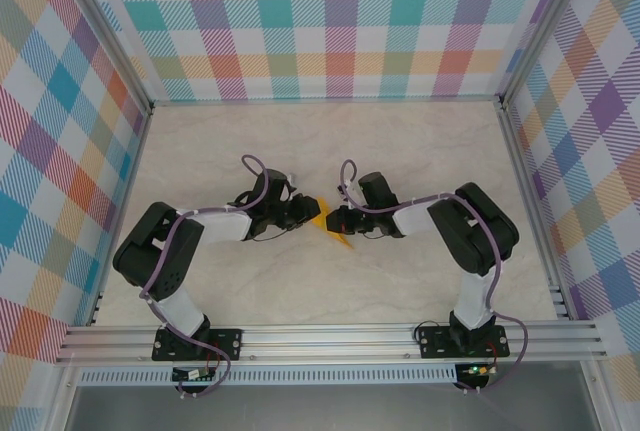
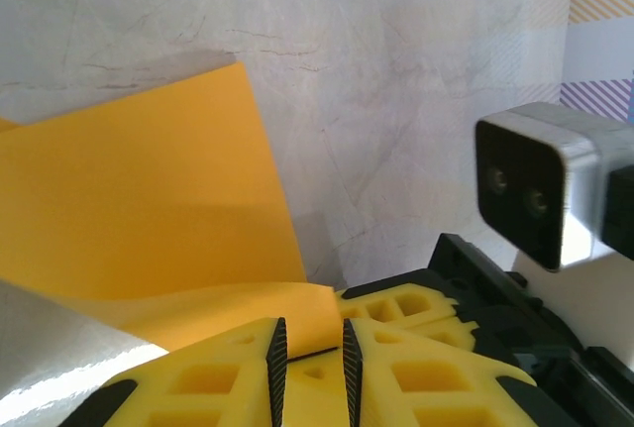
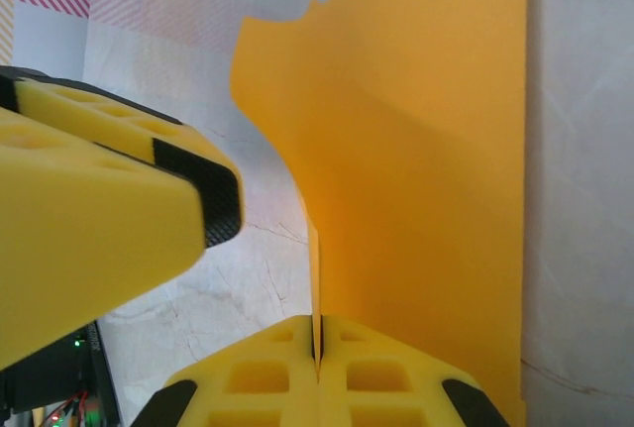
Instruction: Fold a paper plane with a square sheet of paper (pick it up from the middle)
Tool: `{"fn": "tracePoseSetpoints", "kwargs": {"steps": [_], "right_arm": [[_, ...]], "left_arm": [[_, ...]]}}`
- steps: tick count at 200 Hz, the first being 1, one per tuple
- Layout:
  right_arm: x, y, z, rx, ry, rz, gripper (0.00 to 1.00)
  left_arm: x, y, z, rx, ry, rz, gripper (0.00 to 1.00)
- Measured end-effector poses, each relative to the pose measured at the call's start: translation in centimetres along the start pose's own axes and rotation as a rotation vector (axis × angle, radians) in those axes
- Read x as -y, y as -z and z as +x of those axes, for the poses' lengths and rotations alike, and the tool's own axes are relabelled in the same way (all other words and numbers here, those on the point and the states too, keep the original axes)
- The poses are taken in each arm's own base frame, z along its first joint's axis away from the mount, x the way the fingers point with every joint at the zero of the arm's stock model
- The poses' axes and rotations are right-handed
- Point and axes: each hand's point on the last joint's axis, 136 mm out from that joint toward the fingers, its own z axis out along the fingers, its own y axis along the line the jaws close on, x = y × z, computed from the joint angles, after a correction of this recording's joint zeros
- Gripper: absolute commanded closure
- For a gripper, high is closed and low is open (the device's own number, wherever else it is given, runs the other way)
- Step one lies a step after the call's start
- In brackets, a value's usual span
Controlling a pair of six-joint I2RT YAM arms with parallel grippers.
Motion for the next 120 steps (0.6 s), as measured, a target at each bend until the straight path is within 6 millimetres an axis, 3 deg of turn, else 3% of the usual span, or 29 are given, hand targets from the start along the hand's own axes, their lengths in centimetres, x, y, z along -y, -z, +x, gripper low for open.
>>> {"fn": "tracePoseSetpoints", "kwargs": {"steps": [34, 120], "right_arm": [[0.8, -0.1, 0.2, -0.015, -0.078, -0.01, 1.0], [0.4, 0.3, -1.3, 0.025, -0.176, -0.062, 1.0]], "left_arm": [[-0.2, -0.3, 0.2, -0.011, 0.001, 0.004, 0.76], [-0.9, -1.1, 0.6, -0.026, 0.004, 0.009, 0.76]]}}
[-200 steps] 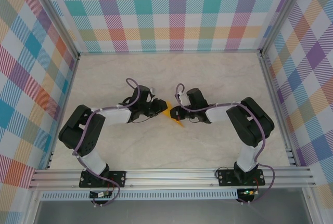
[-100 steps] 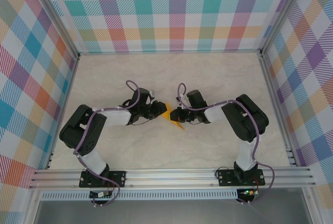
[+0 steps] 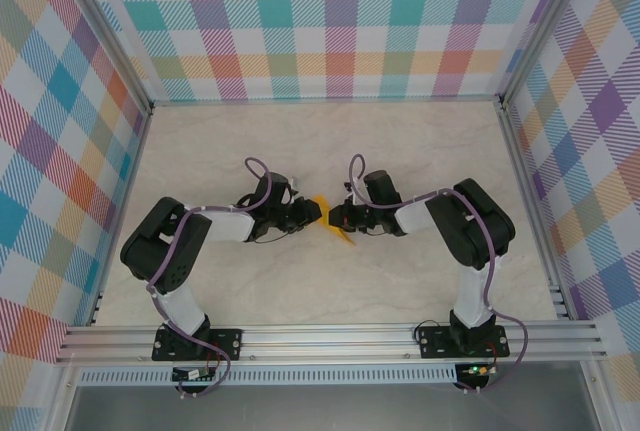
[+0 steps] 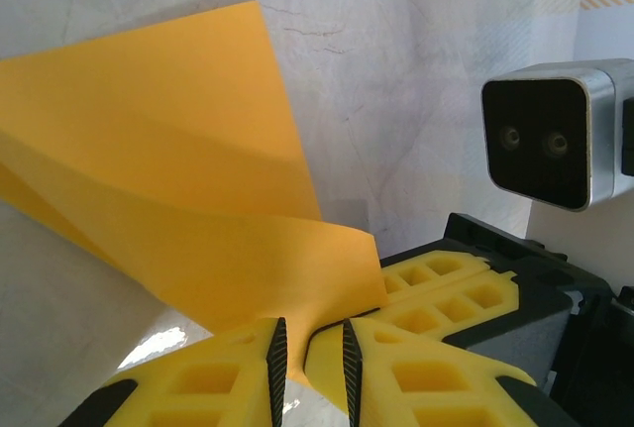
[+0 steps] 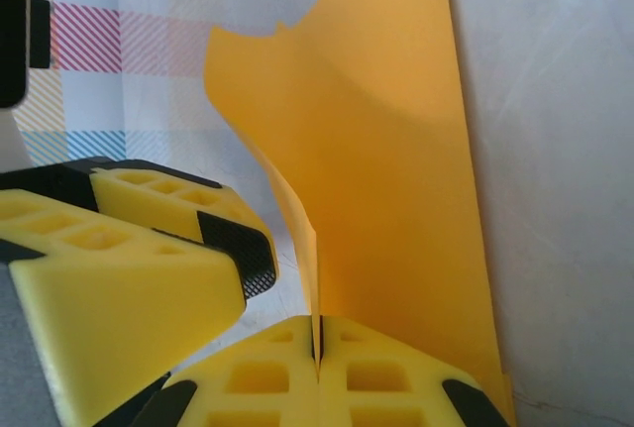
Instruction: Fold a paper plane with a square sheet of paper (pick it up from the middle)
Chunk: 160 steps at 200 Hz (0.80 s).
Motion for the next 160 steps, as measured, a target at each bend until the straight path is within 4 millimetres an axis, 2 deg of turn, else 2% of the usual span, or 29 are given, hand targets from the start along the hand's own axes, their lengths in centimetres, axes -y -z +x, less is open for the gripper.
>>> {"fn": "tracePoseSetpoints", "kwargs": {"steps": [45, 85, 160], "right_arm": [[0.0, 0.2, -0.4, 0.01, -0.064, -0.006, 1.0], [0.9, -0.1, -0.1, 0.001, -0.123, 0.009, 1.0], [1.5, 0.0, -0.2, -0.002, -0.195, 0.009, 1.0]], "left_arm": [[-0.1, -0.2, 0.0, 0.001, -0.001, 0.003, 0.76], [-0.2, -0.5, -0.1, 0.003, -0.003, 0.006, 0.76], [-1.1, -1.0, 0.3, -0.014, 0.01, -0.015, 0.76]]}}
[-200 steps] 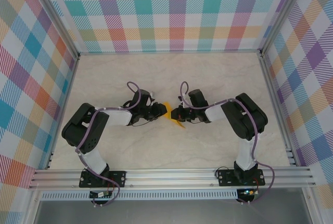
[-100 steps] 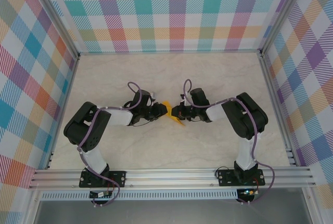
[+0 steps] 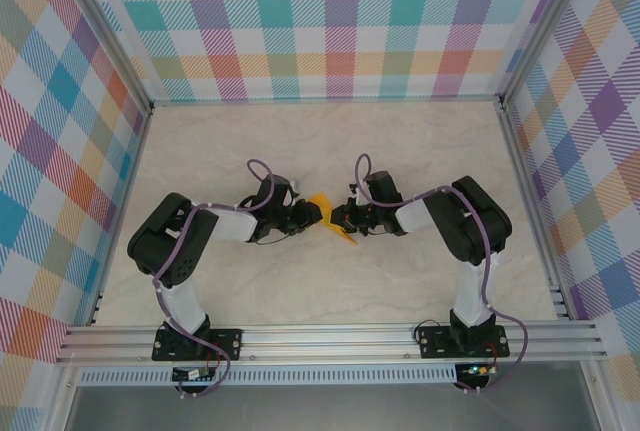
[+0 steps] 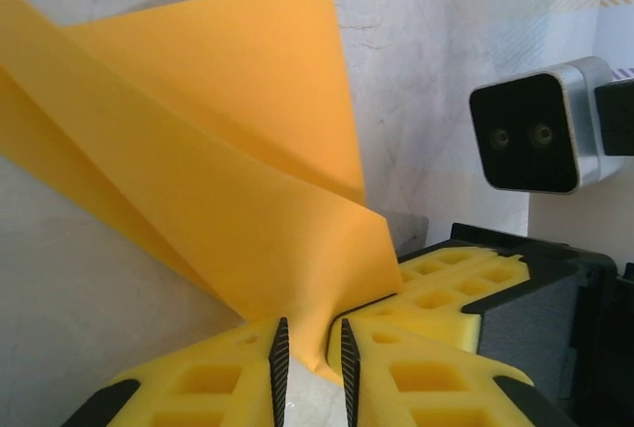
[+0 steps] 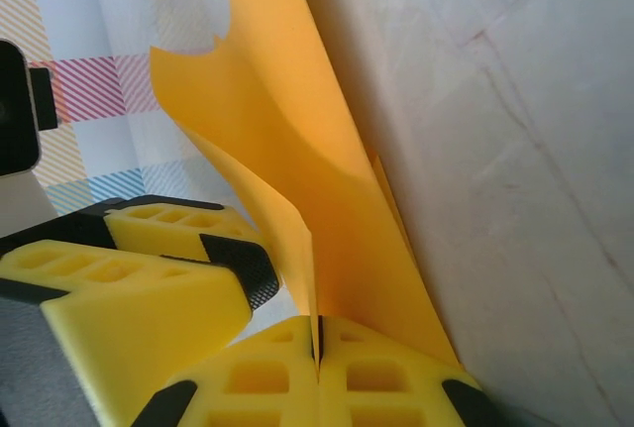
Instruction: Fold a paper plane with a square sheet of paper (pick it up from the middle)
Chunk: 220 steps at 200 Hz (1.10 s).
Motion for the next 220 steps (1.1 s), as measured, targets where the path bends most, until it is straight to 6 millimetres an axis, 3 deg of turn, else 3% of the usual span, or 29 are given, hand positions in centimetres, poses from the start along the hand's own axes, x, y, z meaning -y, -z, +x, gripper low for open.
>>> {"fn": "tracePoseSetpoints", "kwargs": {"steps": [126, 190, 220], "right_arm": [[-0.1, -0.1, -0.1, -0.016, -0.017, 0.004, 1.0], [0.0, -0.2, -0.2, -0.02, -0.015, 0.011, 1.0], [0.0, -0.2, -0.2, -0.024, -0.014, 0.016, 0.91]], "left_arm": [[0.6, -0.8, -0.6, 0.0, -0.002, 0.014, 0.81], [0.0, -1.5, -0.7, -0.016, 0.021, -0.045, 0.83], [-0.2, -1.5, -0.8, -0.016, 0.03, -0.065, 0.84]]}}
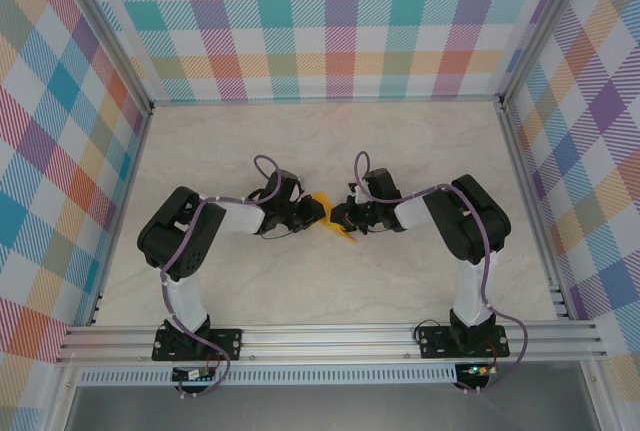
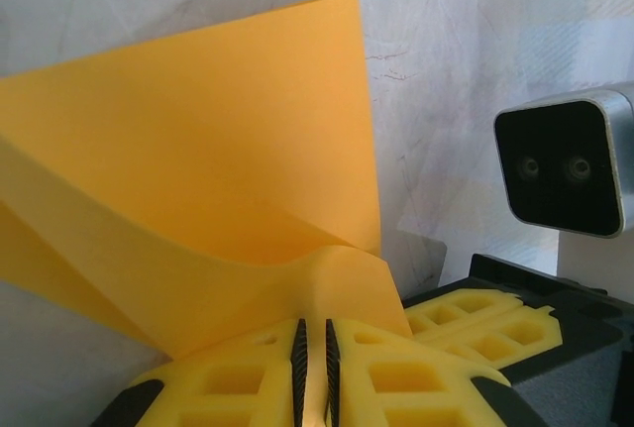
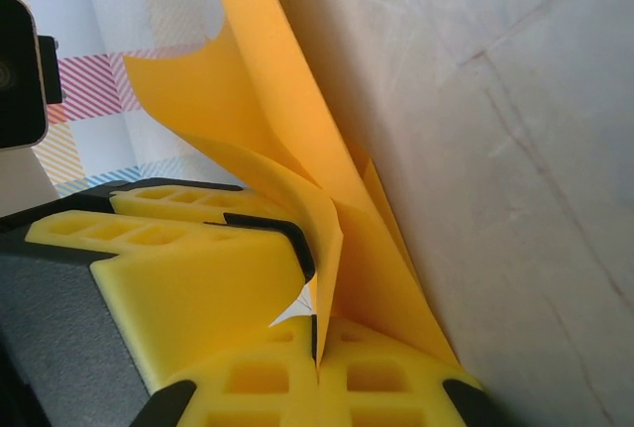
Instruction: Fold a paper plane with a square sheet of paper (pick it up from the middle)
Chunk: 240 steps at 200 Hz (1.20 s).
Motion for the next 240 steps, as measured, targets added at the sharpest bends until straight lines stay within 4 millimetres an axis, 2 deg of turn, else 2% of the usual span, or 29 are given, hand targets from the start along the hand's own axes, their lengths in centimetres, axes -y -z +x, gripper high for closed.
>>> {"fn": "tracePoseSetpoints", "kwargs": {"steps": [43, 80, 152, 211, 240], "right_arm": [[-0.4, 0.3, 0.0, -0.007, 0.026, 0.02, 0.78], [-0.2, 1.3, 0.6, -0.02, 0.064, 0.061, 0.73], [-0.4, 3.0, 1.5, -0.022, 0.326, 0.12, 0.7], [0.9, 2.7, 1.8, -0.02, 0.49, 0.187, 0.7], [0.8, 2.5, 2.0, -0.02, 0.548, 0.183, 0.72]], "left_arm": [[-0.2, 0.0, -0.1, 0.005, 0.02, -0.015, 0.84], [-0.2, -0.1, -0.2, 0.001, 0.036, -0.024, 0.85], [-0.3, -0.2, -0.2, -0.017, 0.065, -0.049, 0.85], [-0.3, -0.4, -0.2, -0.038, 0.079, -0.063, 0.85], [-0.2, -0.6, -0.3, -0.042, 0.08, -0.061, 0.85]]}}
